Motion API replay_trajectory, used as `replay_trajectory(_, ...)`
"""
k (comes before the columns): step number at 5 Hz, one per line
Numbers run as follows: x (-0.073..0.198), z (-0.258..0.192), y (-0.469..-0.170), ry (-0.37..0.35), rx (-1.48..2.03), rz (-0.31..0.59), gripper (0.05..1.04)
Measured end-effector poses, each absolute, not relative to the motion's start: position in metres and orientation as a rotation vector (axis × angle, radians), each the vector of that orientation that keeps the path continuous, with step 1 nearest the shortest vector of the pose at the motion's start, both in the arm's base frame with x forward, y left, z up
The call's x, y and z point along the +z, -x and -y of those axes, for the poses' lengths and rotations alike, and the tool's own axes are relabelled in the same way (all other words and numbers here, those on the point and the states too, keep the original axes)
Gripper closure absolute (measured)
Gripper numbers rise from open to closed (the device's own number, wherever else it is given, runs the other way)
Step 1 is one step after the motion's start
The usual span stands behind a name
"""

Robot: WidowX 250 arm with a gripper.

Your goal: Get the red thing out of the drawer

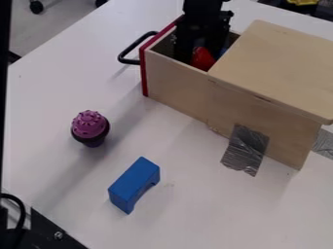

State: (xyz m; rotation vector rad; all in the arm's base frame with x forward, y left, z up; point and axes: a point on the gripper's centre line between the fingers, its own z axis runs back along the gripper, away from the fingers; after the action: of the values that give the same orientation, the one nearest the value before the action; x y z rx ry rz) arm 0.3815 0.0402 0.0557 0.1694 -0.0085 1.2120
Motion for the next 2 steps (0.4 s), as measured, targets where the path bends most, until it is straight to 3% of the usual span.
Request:
replay_trajectory(1,0.0533,-0.0387,-0.3779,-0.151,1.226,0.015,0.346)
replay_trajectory(2,0.054,-0.038,-0.3784,-0.152,1.224,0.02,0.363)
